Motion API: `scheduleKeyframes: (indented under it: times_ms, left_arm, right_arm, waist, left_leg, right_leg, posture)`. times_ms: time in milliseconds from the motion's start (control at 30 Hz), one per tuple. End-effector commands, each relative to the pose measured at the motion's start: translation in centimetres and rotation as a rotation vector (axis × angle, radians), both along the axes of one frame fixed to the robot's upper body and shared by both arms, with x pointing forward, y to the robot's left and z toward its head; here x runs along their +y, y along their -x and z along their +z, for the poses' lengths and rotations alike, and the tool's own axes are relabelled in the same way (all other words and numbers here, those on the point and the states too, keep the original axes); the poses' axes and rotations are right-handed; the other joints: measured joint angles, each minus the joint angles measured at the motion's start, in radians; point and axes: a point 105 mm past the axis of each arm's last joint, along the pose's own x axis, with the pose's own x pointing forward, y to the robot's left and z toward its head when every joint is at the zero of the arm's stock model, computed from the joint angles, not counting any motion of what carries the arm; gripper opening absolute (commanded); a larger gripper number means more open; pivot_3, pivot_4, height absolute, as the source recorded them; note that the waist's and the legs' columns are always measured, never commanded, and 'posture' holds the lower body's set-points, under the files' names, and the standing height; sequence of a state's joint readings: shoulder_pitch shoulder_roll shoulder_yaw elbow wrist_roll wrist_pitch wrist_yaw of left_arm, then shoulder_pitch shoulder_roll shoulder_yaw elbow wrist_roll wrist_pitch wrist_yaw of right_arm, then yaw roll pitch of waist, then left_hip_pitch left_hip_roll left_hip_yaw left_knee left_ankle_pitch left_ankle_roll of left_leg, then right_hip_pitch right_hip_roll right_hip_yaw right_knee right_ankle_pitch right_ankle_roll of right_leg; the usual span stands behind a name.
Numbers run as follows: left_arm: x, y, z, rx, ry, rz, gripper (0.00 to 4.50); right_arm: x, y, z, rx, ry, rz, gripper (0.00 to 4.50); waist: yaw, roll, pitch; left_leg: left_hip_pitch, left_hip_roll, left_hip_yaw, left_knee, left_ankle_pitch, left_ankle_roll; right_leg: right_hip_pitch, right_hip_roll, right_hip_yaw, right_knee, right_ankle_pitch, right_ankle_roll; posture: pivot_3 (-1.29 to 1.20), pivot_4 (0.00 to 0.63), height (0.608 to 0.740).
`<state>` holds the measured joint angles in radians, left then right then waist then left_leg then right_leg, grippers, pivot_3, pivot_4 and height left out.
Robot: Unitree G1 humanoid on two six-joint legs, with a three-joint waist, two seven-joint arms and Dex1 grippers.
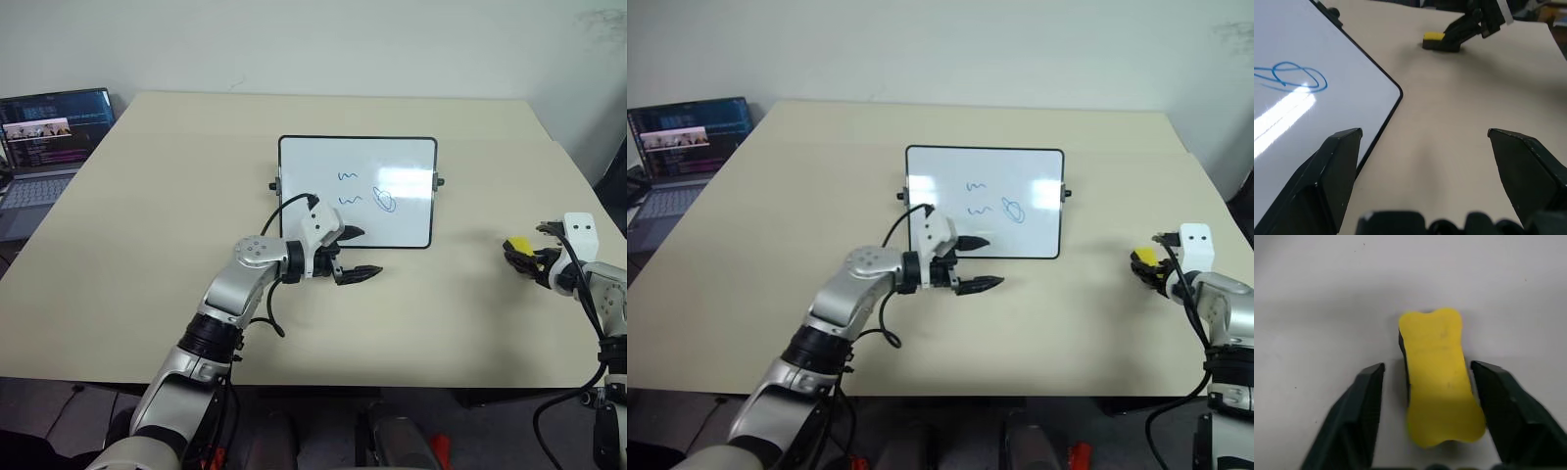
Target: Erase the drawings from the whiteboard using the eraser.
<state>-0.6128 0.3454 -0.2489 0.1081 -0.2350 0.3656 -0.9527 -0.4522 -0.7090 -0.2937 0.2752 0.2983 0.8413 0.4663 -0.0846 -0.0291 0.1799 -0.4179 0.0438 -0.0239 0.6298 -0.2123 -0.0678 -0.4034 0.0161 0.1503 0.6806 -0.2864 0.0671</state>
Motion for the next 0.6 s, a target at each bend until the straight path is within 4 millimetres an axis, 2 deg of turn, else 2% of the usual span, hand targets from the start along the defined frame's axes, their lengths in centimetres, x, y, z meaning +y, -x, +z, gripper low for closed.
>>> scheduleKeyframes:
  times_ms: [33,100,600]
  left_arm:
    - [0.6,0.3,0.9,-0.045,-0.003,-0.014,4.5]
    - [0.7,-0.3,1.4,-0.056,0.0,-0.005,4.5]
    - [0.1,0.0,1.1,-0.054,0.003,-0.022,4.5]
  right_arm:
    - [0.0,-0.2,2.0,-0.076,0.015,0.017,2.55]
    - [-0.4,-0.3,1.8,-0.068,0.032,-0.006,2.08]
    - [-0.6,-0.5,0.4,-0.035,0.032,0.003,2.08]
  waist:
    - [0.0,0.0,0.0]
    - [0.001,0.0,0.0]
    - [0.002,0.0,0.0]
  left_leg:
    - [0.0,0.0,0.0,0.0,0.0,0.0]
    - [0.0,0.0,0.0,0.0,0.0,0.0]
    - [0.0,0.0,0.0,0.0,0.0,0.0]
  right_leg:
    - [0.0,0.0,0.0,0.0,0.0,0.0]
    - [0.0,0.0,0.0,0.0,0.0,0.0]
    - [0.001,0.0,0.0,0.0,0.0,0.0]
  posture:
    - [0.0,0.15,0.74]
    - [0.0,0.15,0.74]
    - [0.0,0.15,0.74]
